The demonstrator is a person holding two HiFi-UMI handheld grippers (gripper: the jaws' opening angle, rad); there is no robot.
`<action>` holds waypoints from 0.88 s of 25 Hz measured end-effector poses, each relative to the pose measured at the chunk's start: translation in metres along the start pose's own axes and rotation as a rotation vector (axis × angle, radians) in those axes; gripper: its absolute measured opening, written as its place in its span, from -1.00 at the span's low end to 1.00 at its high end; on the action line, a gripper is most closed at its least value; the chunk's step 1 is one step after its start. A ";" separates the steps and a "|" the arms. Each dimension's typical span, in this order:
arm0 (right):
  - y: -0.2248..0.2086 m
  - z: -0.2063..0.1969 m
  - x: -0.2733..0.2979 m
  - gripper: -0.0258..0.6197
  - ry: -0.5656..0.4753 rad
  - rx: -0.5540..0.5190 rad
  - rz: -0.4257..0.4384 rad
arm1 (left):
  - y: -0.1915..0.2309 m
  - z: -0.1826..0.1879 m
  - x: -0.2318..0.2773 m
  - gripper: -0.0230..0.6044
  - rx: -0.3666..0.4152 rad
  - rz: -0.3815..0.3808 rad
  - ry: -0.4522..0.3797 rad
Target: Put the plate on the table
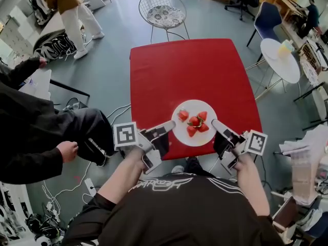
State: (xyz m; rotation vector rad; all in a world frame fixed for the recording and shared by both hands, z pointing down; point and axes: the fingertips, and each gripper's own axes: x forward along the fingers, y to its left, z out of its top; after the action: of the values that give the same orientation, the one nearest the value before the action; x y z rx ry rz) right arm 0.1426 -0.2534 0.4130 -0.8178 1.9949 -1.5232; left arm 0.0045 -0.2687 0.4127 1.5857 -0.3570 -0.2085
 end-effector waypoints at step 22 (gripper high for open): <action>-0.026 0.014 0.011 -0.86 0.079 -0.049 -0.034 | 0.022 0.009 0.012 -0.88 0.008 0.020 -0.060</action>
State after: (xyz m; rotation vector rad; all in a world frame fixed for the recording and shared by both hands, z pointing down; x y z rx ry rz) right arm 0.1487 -0.2761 0.4341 -0.8273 2.0932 -1.5535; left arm 0.0104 -0.2816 0.4350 1.5857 -0.4209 -0.2396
